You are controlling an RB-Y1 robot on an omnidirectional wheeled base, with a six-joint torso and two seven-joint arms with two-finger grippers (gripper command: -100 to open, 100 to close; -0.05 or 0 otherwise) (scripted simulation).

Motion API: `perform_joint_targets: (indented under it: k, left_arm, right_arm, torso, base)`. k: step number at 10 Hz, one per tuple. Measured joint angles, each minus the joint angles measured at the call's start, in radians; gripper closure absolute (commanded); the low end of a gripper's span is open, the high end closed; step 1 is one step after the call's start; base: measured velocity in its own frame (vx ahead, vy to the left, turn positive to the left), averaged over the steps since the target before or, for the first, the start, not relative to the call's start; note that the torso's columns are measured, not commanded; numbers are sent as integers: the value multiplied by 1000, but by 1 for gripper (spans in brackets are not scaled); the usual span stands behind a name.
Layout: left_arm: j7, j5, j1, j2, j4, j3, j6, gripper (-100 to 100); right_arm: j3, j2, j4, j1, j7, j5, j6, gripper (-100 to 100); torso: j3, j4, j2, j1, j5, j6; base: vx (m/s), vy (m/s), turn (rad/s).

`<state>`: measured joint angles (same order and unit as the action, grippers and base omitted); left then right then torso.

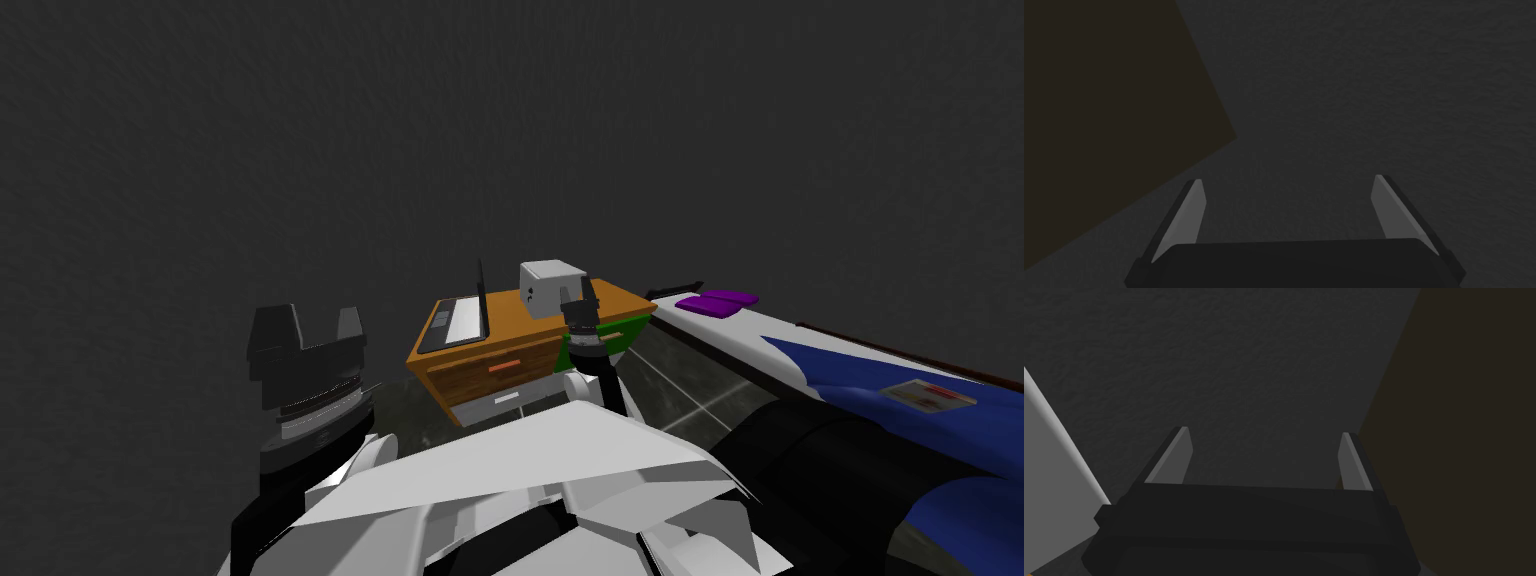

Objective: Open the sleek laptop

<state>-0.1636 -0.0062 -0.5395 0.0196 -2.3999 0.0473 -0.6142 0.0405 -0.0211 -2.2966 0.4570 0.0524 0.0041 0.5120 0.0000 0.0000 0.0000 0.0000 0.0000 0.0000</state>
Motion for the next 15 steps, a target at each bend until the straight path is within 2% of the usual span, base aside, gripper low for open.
perform_joint_targets:
  k: [2, 9, 10, 12, 15]
  left_arm:
    - [0, 0, 0, 0, 0, 0, 0, 0]
    - [0, 0, 0, 0, 0, 0, 0, 0]
    - [0, 0, 0, 0, 0, 0, 0, -100]
    - [-5, -1, 6, -55, -6, -1, 18, -100]
    - [-29, -12, 32, -128, -15, 7, 75, -100]
  right_arm:
    - [0, 0, 0, 0, 0, 0, 0, 0]
    - [0, 0, 0, 0, 0, 0, 0, 0]
    - [0, 0, 0, 0, 0, 0, 0, 0]
    - [0, 0, 0, 0, 0, 0, 0, 0]
    - [0, 0, 0, 0, 0, 0, 0, 0]
  torso:
    - [-209, 105, 104, 0, 0, 0]
    - [-1234, 617, 618, 0, 0, 0]
    - [-1382, 691, 691, 0, 0, 0]
    - [-1471, 734, 734, 0, 0, 0]
    - [-1476, 738, 738, 0, 0, 0]
  base:
    - [0, 0, 0]
    - [0, 0, 0]
    - [6, -5, 1]
    - [3, -12, 1]
    - [7, -18, 2]
